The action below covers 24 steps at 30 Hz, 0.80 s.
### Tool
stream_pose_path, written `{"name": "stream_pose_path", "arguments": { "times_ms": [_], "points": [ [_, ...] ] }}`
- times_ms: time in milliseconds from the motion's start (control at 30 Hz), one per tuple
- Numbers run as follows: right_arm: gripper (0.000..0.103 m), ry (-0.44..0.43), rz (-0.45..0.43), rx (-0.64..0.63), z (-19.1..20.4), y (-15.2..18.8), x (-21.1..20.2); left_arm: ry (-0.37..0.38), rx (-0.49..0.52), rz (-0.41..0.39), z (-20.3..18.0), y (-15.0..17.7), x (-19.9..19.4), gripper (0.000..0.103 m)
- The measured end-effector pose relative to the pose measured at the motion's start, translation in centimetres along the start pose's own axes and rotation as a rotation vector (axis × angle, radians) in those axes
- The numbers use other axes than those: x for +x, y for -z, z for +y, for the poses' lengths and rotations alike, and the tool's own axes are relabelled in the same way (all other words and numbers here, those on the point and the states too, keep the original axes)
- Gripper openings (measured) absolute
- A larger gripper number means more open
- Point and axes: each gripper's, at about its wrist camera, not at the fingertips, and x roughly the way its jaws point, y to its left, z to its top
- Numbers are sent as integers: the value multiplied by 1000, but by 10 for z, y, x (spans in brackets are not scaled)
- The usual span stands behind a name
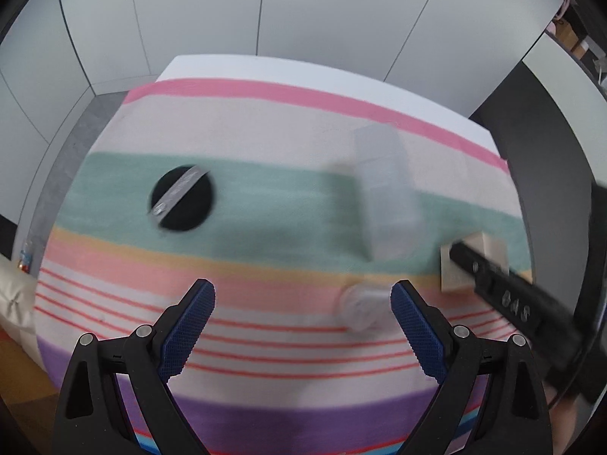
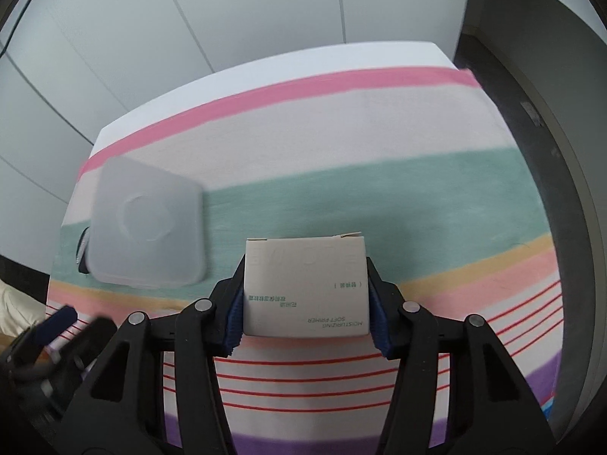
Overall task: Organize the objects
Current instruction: 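Grasp the frosted square case with the left tool while the right tool grasps the beige box, then lift and carry the frosted case and beige box with both tools over the cardboard box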
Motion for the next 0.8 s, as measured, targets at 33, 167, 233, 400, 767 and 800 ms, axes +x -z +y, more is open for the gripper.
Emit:
{"name": "stream_pose_path", "arguments": {
  "times_ms": [33, 167, 233, 400, 767, 800],
  "points": [
    [55, 10, 0, 0, -4, 1, -1, -15, -1, -8, -5, -2, -1, 95],
    [55, 23, 2, 20, -24, 6, -8, -13, -13, -20, -20, -8, -3, 95],
    [55, 22, 4, 33, -37, 6, -10, -28, 7, -18, -29, -9, 0, 95],
    [55, -1, 2, 23, -45, 7, -15, -124, -15, 57, -34, -23, 33, 95],
    [55, 2, -21, -112, -22, 2, -33, -169, 16, 47, -41, -29, 50, 81],
    [55, 7, -23, -120, -21, 2, -35, -176, 34, 33, -43, -28, 44, 81]
  ]
}}
